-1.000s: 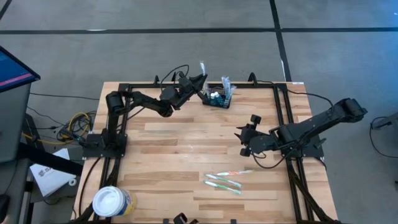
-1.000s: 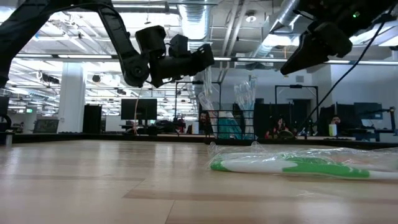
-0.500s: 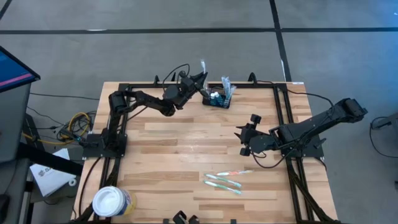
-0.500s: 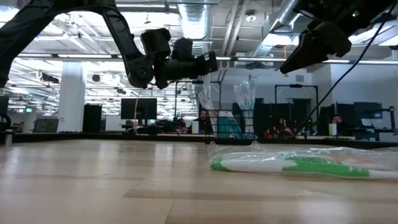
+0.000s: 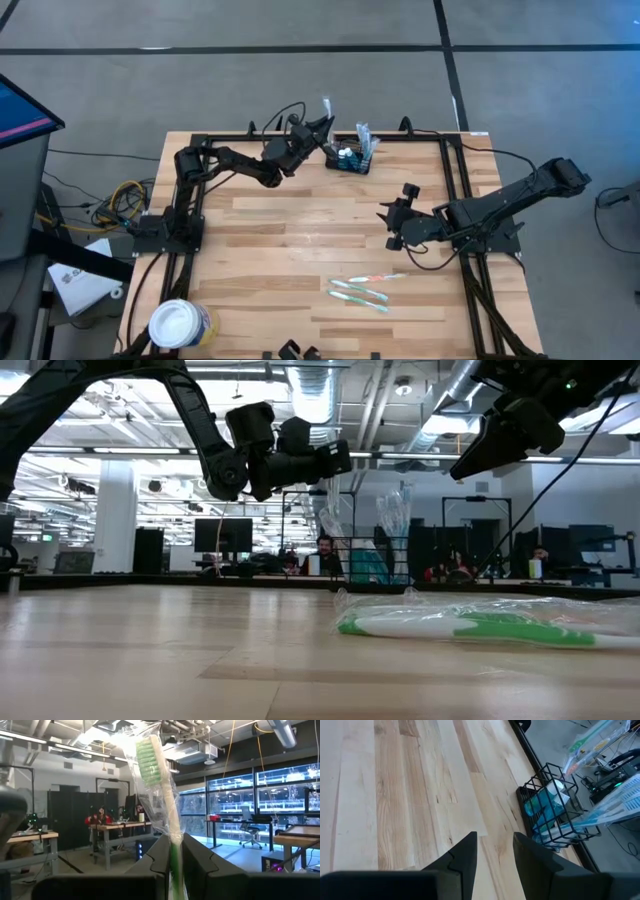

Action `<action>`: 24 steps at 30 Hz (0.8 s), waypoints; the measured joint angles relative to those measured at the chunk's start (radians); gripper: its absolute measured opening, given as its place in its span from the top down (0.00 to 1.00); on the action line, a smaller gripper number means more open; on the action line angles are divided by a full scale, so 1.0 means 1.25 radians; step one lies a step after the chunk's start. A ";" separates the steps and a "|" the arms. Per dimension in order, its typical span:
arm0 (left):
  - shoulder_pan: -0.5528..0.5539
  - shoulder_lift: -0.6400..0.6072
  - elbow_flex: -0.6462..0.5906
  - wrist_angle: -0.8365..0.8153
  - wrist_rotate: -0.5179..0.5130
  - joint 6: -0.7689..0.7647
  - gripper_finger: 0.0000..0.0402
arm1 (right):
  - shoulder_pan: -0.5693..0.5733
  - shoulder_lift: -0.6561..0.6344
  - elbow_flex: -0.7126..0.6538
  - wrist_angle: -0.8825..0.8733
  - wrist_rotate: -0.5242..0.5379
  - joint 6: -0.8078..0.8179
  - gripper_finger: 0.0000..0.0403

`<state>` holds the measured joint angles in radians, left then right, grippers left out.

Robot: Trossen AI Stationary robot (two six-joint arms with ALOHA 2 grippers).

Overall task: Pick & Place toothbrushing station
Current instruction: Put the green toothbrush into the mesh organizer

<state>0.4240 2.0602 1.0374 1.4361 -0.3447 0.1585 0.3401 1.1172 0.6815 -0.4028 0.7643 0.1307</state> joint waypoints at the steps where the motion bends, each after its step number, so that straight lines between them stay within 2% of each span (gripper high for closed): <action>1: 0.000 0.000 0.000 0.000 0.000 0.000 0.95 | 0.000 0.000 0.000 0.000 0.000 0.000 0.71; 7: 0.014 0.000 0.000 -0.012 0.066 0.019 0.95 | 0.000 0.000 0.000 0.000 0.000 0.000 0.71; 13: 0.030 0.000 0.038 -0.140 0.156 0.020 0.95 | 0.000 0.000 0.000 0.000 0.000 -0.002 0.71; 24: 0.030 0.000 0.060 -0.192 0.164 0.038 0.95 | 0.000 0.000 0.000 -0.006 0.000 -0.006 0.71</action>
<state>0.4614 2.0602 1.1130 1.1961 -0.1402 0.2062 0.3397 1.1172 0.6815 -0.4107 0.7643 0.1234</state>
